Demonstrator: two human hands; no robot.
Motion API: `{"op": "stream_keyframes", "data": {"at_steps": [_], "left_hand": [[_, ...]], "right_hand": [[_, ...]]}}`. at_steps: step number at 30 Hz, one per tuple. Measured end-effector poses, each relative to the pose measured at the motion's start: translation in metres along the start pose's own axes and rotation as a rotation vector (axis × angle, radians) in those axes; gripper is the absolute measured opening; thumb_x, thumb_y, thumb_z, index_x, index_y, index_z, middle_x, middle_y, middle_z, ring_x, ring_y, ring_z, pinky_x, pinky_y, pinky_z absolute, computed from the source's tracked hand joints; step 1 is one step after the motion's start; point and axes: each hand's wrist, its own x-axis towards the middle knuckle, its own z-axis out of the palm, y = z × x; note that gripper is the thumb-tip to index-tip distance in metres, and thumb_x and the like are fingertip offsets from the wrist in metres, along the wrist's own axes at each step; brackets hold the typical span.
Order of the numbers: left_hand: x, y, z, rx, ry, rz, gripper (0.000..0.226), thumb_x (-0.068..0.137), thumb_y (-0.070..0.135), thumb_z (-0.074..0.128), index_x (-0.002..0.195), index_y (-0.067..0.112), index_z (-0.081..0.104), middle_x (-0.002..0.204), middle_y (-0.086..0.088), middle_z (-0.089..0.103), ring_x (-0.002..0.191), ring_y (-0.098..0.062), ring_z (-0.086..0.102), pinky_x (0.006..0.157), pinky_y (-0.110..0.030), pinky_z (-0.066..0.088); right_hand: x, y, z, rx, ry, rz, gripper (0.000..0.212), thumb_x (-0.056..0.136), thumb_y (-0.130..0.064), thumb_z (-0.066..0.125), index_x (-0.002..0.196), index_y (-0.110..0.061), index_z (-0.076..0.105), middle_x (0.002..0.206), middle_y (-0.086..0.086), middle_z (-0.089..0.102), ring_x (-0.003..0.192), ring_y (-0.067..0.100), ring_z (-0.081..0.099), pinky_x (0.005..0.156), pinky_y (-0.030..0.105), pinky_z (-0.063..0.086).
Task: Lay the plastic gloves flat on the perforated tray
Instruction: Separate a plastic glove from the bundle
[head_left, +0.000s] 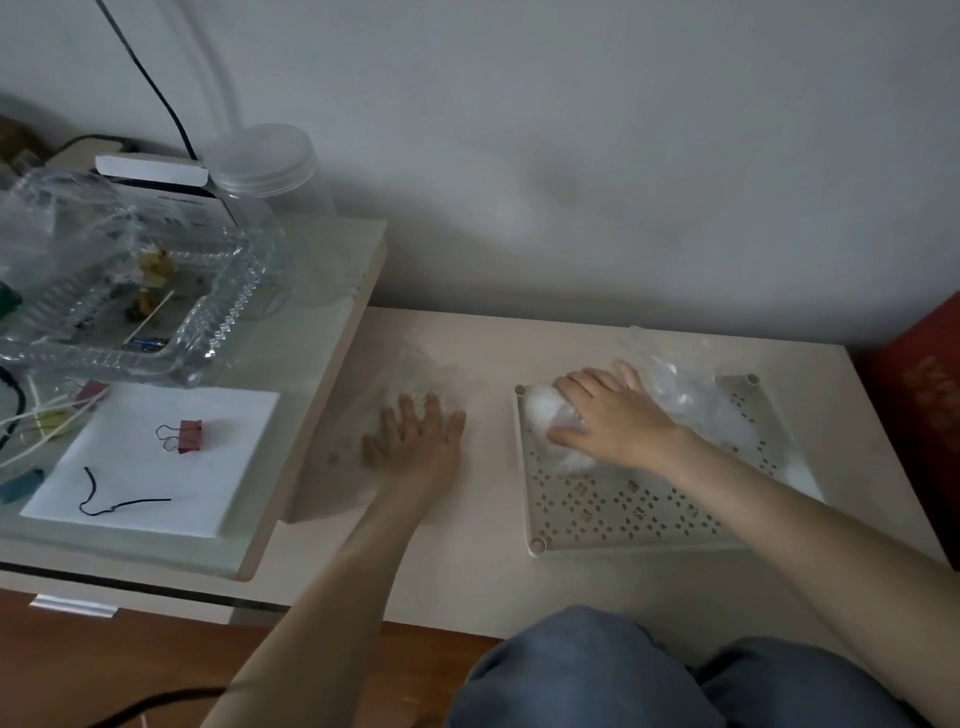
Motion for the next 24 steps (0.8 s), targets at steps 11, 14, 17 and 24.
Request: {"op": "stream_keyframes", "data": {"at_steps": [11,14,17,24], "left_hand": [[0.004,0.034,-0.017,0.174,0.059,0.148,0.043,0.103,0.034,0.020,0.140,0.021,0.036,0.147,-0.011,0.031,0.131,-0.035,0.031,0.105,-0.045,0.027],[0.004,0.040,-0.021,0.264,0.108,0.169,0.041,0.104,0.029,0.021,0.137,0.017,0.042,0.139,-0.013,0.040,0.126,-0.034,0.038,0.103,-0.042,0.030],[0.004,0.049,-0.020,0.219,0.098,0.200,0.038,0.101,0.027,0.033,0.134,0.011,0.042,0.137,-0.016,0.038,0.124,-0.034,0.037,0.100,-0.040,0.033],[-0.013,0.092,-0.023,-0.016,0.281,0.485,0.041,0.093,-0.001,0.037,0.131,0.011,0.049,0.129,-0.011,0.048,0.119,-0.028,0.046,0.097,-0.035,0.039]], "right_hand": [[-0.022,0.011,0.018,0.137,-0.065,-0.023,0.096,0.074,-0.080,0.030,0.150,-0.022,0.017,0.153,-0.003,0.023,0.140,0.018,0.020,0.114,0.036,0.012],[-0.034,0.021,0.028,0.162,-0.064,0.033,0.078,0.084,-0.065,0.050,0.145,-0.023,0.027,0.147,-0.002,0.031,0.134,0.021,0.027,0.110,0.035,0.016],[-0.040,0.035,0.024,0.092,-0.023,0.151,0.060,0.091,-0.056,0.047,0.138,-0.021,0.036,0.140,0.000,0.040,0.126,0.022,0.036,0.103,0.036,0.025],[-0.047,0.043,0.005,0.605,0.114,0.279,0.033,0.099,-0.037,0.046,0.076,-0.013,0.046,0.073,0.001,0.052,0.069,0.020,0.051,0.063,0.034,0.037]]}}
